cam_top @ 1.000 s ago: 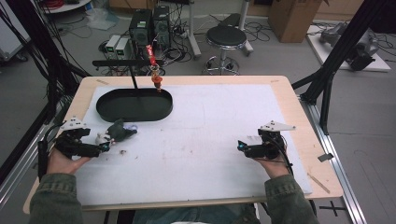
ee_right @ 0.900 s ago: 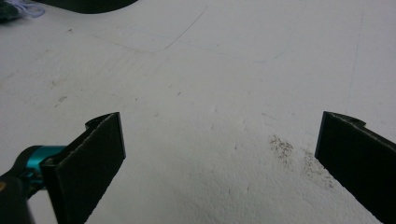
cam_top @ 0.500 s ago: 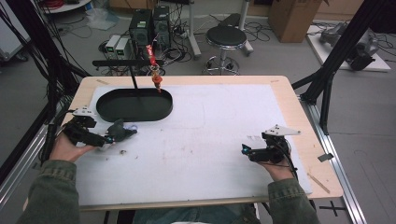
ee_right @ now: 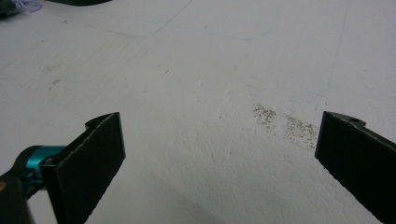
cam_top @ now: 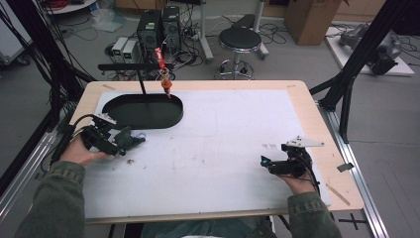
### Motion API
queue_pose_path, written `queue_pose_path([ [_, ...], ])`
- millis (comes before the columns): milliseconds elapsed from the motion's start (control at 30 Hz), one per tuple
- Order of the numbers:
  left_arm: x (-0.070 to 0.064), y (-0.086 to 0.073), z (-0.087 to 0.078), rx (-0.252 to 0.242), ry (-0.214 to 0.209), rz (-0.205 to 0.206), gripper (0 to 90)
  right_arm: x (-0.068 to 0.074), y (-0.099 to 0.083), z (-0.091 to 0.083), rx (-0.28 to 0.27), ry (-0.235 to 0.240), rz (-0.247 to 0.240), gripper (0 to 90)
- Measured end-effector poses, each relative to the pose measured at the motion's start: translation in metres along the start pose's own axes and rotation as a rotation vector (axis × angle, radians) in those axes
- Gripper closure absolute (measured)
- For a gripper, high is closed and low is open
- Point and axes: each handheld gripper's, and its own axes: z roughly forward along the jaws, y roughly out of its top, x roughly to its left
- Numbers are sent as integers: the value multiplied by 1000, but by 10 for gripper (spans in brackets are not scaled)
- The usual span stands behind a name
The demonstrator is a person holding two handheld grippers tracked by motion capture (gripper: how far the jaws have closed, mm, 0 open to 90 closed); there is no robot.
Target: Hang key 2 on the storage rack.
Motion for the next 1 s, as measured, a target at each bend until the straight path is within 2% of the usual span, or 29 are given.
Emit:
queue_pose_path([
  [100, -3, 0, 4, 30, 6, 25, 134, -1, 0, -1, -5, -7, -1, 8],
  [167, -6, 0, 5, 33, 43, 55, 397, 0, 0, -1, -5, -16, 5, 8],
  [267, -6, -1, 4, 22, 47, 59, 474, -2, 0, 1, 3, -17, 1, 8],
  [400, -5, -1, 3, 12, 53, 54, 525, -3, 0, 7, 24, -19, -9, 8],
  [467, -3, -1, 3, 11, 39, 41, 543, -2, 1, 8, 32, -19, -13, 8],
  [600, 0, -3, 1, 8, 22, 15, 546, -2, 1, 8, 29, -19, -11, 8],
  [700, 0, -3, -1, 6, 29, 19, 546, -2, 1, 8, 28, -18, -9, 8],
  [1000, 1, 2, -21, -44, 33, 7, 544, -1, 1, 9, 36, -8, -10, 8],
])
